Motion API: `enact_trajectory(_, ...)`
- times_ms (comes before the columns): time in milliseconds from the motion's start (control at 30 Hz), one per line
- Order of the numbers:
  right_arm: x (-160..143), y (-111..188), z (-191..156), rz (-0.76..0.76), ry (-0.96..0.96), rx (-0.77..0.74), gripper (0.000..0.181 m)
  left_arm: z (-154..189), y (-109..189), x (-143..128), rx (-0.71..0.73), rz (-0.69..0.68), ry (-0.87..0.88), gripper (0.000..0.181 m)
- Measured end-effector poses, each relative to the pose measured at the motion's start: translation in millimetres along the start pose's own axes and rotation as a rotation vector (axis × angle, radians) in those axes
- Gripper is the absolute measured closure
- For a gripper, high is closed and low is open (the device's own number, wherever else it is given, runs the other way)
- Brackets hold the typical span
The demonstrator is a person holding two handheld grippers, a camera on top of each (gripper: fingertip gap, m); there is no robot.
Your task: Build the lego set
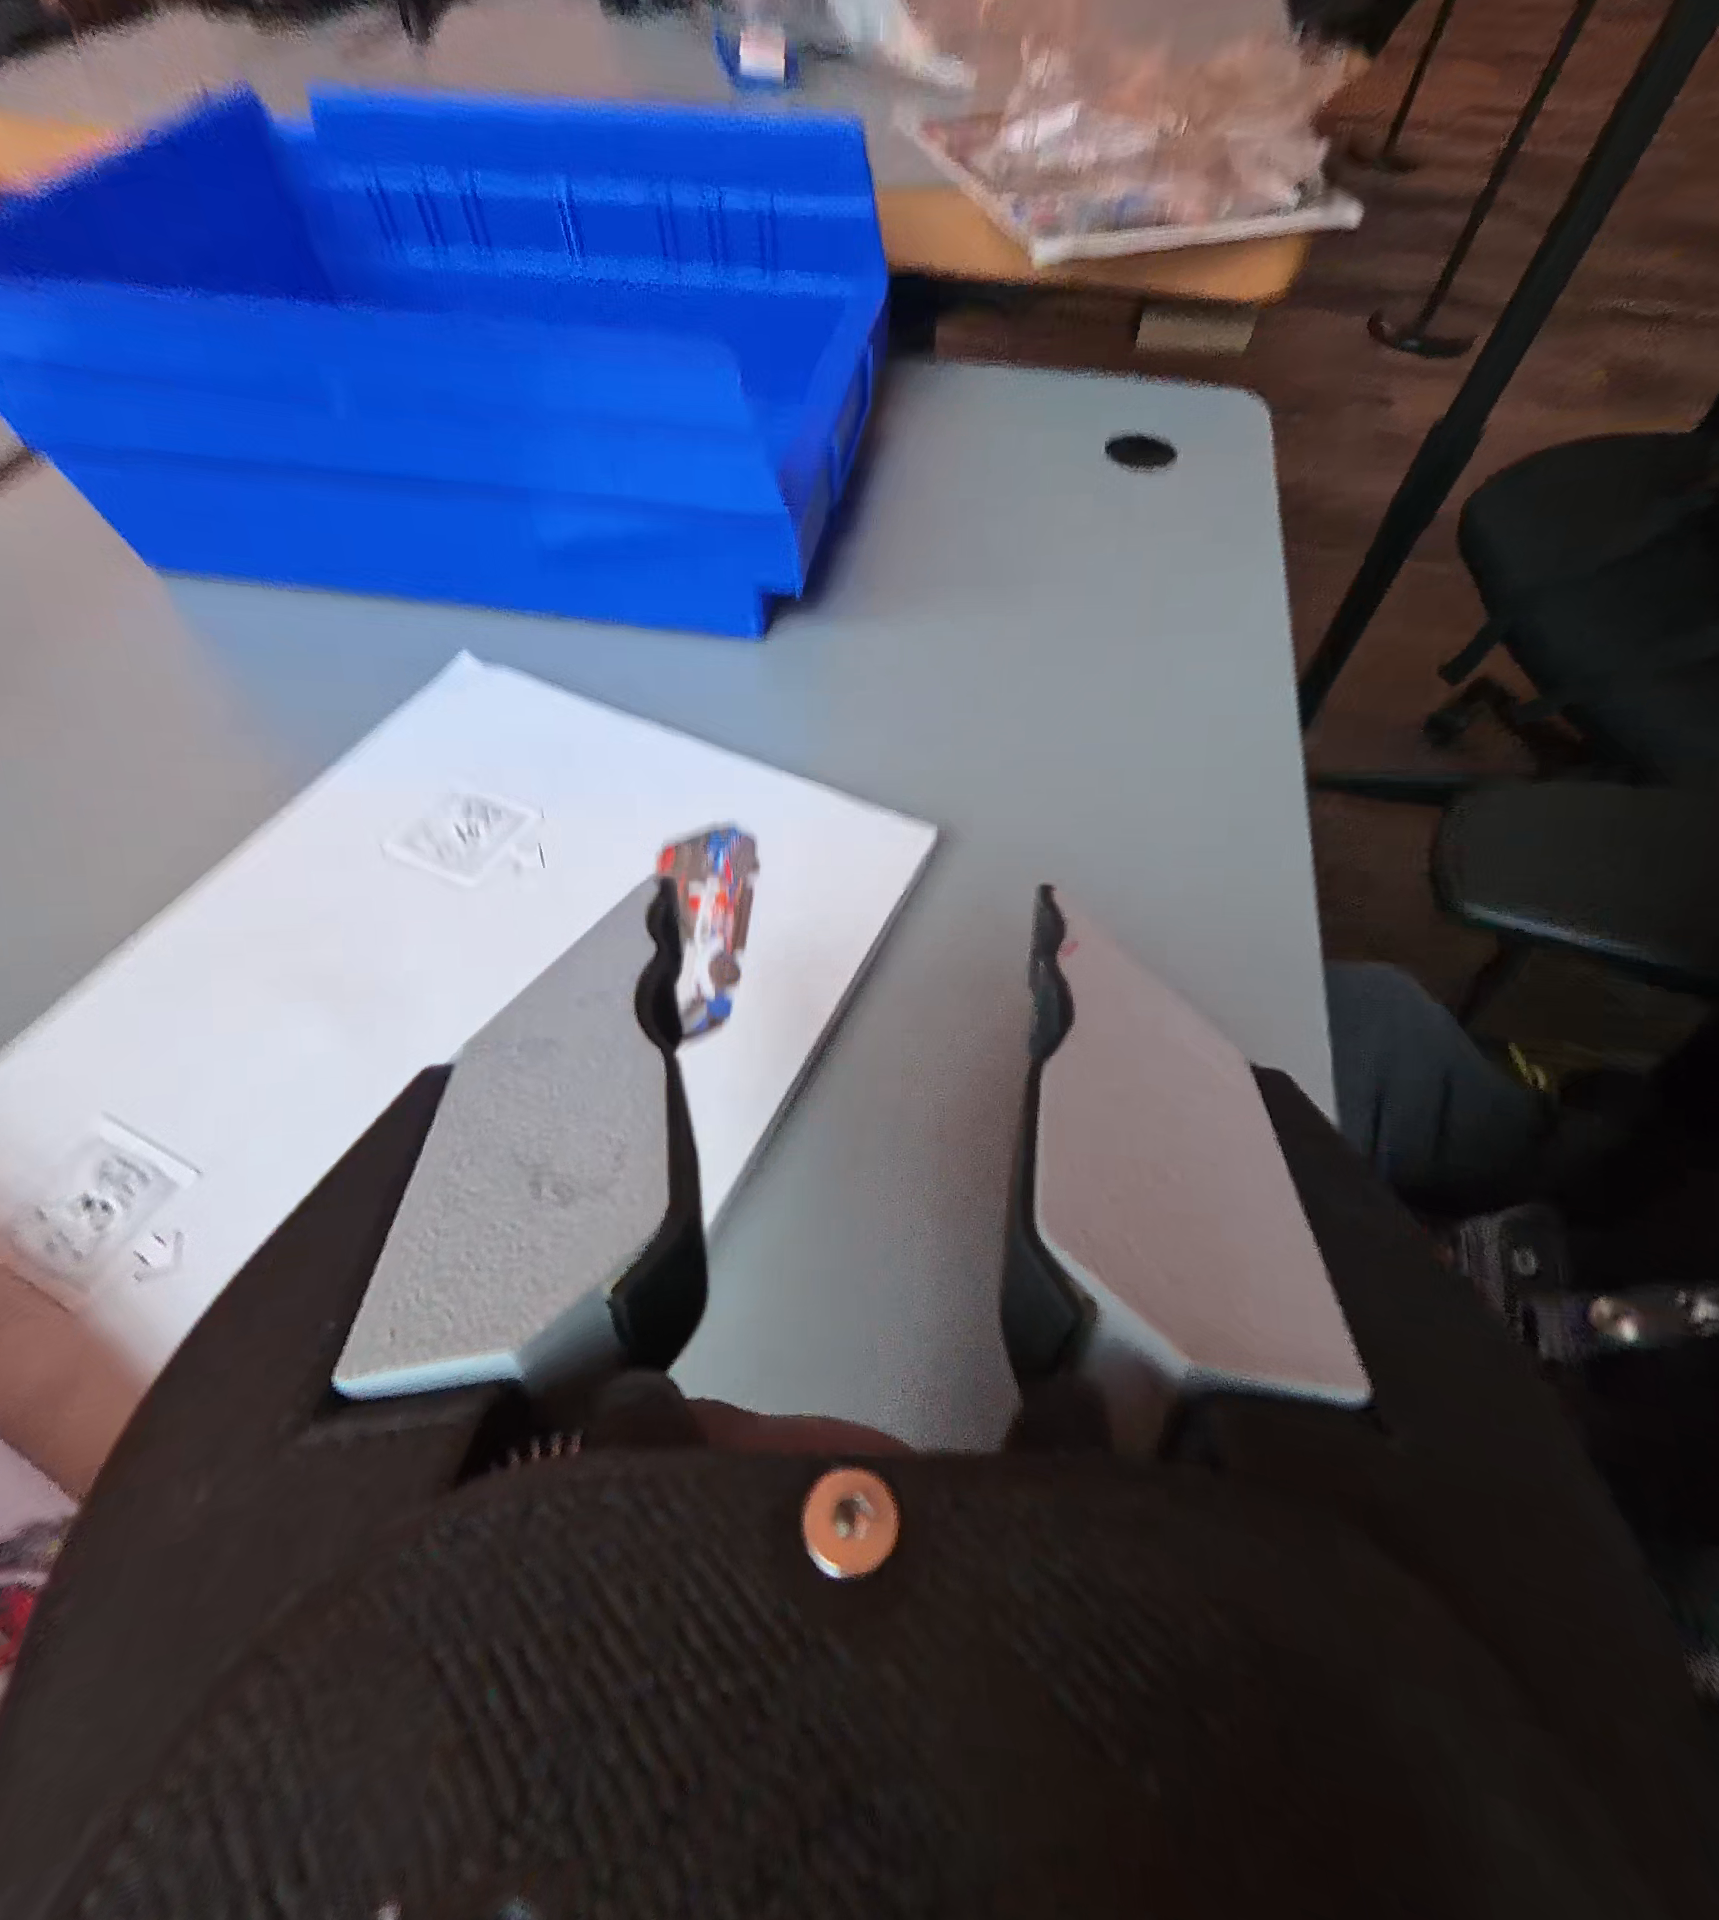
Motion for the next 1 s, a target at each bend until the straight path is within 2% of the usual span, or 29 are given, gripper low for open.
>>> enact_trajectory(67,14,-1,-50,0.047,0.046,0.059,0.181,14,2,25,0.005,0.053,-0.041,0.104)
enact_trajectory(133,22,-6,-95,0.091,0.118,0.029,0.181,34,-3,43,-0.058,0.059,-0.063,0.093)
enact_trajectory(200,28,-13,-137,0.127,0.153,0.067,0.181,46,-13,50,-0.086,0.034,-0.091,0.092)
enact_trajectory(267,32,-17,-167,0.159,0.168,0.095,0.181,46,-22,47,-0.04,0.004,-0.113,0.094)
enact_trajectory(400,39,-14,-197,0.297,0.108,0.166,0.181,49,-35,28,-0.117,-0.048,-0.055,0.117)
enact_trajectory(500,36,-18,-207,0.325,0.074,0.213,0.181,46,-37,19,-0.143,-0.03,-0.047,0.148)
enact_trajectory(533,34,-20,-208,0.324,0.062,0.227,0.176,44,-37,16,-0.142,-0.025,-0.042,0.159)
enact_trajectory(567,31,-22,-208,0.332,0.041,0.249,0.168,42,-37,14,-0.146,-0.021,-0.032,0.162)
enact_trajectory(633,26,-21,-205,0.368,-0.025,0.292,0.159,38,-39,7,-0.177,-0.032,0.008,0.16)
enact_trajectory(700,19,-21,-198,0.4,-0.096,0.334,0.157,33,-43,0,-0.185,-0.056,0.032,0.166)
enact_trajectory(800,-3,-21,-178,0.362,-0.149,0.262,0.151,22,-43,-6,-0.146,-0.089,0.067,0.18)
enact_trajectory(900,-57,-21,-122,0.219,-0.275,0.022,0.143,11,-37,-10,-0.16,-0.073,0.112,0.181)
enact_trajectory(967,-107,-23,-71,0.107,-0.404,-0.12,0.121,5,-35,-15,-0.164,-0.079,0.142,0.177)
enact_trajectory(1000,-134,-25,-44,0.041,-0.472,-0.181,0.116,3,-34,-18,-0.171,-0.071,0.15,0.177)
Point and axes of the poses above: each gripper's, where its closed fingertips meet, y back along the fingers, x out of its top, z = x × y across the jaws, the point moved 8 cm from there along y, back along the fingers, and after that the axes turned 5 degrees about y, right-handed, at the moved point
